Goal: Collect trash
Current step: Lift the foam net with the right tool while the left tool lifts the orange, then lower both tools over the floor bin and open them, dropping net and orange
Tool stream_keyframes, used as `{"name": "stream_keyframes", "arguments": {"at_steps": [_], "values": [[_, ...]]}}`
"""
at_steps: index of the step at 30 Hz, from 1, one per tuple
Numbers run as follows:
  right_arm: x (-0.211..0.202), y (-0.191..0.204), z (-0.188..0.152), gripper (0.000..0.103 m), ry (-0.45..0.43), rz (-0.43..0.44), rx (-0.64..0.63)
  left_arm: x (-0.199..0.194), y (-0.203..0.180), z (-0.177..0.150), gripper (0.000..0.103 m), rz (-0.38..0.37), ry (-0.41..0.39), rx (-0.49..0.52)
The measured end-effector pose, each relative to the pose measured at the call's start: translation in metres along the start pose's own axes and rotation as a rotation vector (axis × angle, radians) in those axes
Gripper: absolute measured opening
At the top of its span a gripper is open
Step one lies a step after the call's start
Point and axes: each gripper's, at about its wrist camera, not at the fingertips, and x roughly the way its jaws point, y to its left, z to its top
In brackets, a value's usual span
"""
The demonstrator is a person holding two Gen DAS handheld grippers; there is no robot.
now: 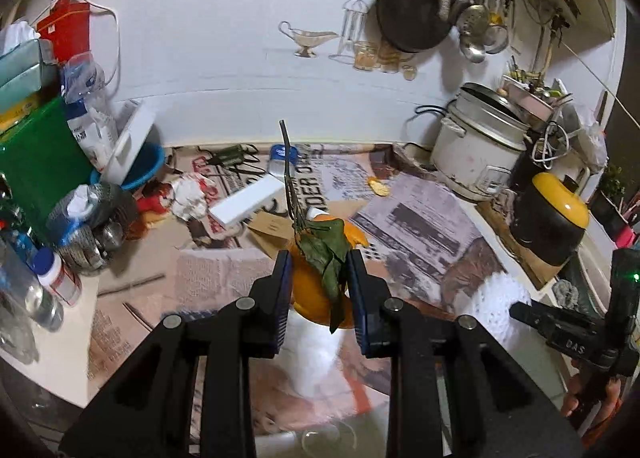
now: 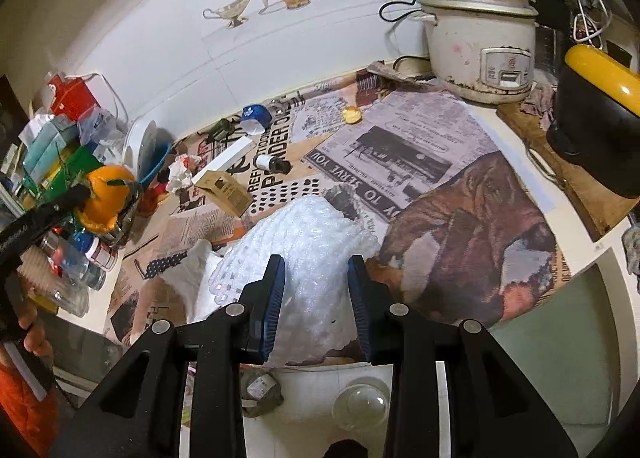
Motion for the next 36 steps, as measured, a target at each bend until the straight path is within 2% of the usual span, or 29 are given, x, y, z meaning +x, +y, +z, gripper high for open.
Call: {"name": "stream_keyframes", "arguments": {"at_steps": [5,12,20,26,36], "values": [[-0.022,-0.02,-0.007,0.03,-0.006,0.028,-0.031,-0.01,-0.041,-0.034,0.027,-0.011,0.033,-0.021],[-0.058,-0.05,-0.034,0.03,0.02,0.06,-0.111,-0.024,-0.106,-0.105,0.027,0.0,0.088,-0.072],[-0.072,-0.076,-0.071,0.03,0.092,0.111,-0.187,-0.03,-0.15,-0.179,0.027,0.037,0.162,-0.142],[-0.046,-0.085,-0.11,0.03,0.186,0.137,-0.206,-0.008,-0.152,-0.234,0.027,0.072,0.275,-0.192],[0.049,-0.089,-0.188,0.03,0.317,0.129,-0.216,0.073,-0.111,-0.346,0.027,0.117,0.457,-0.223]]}}
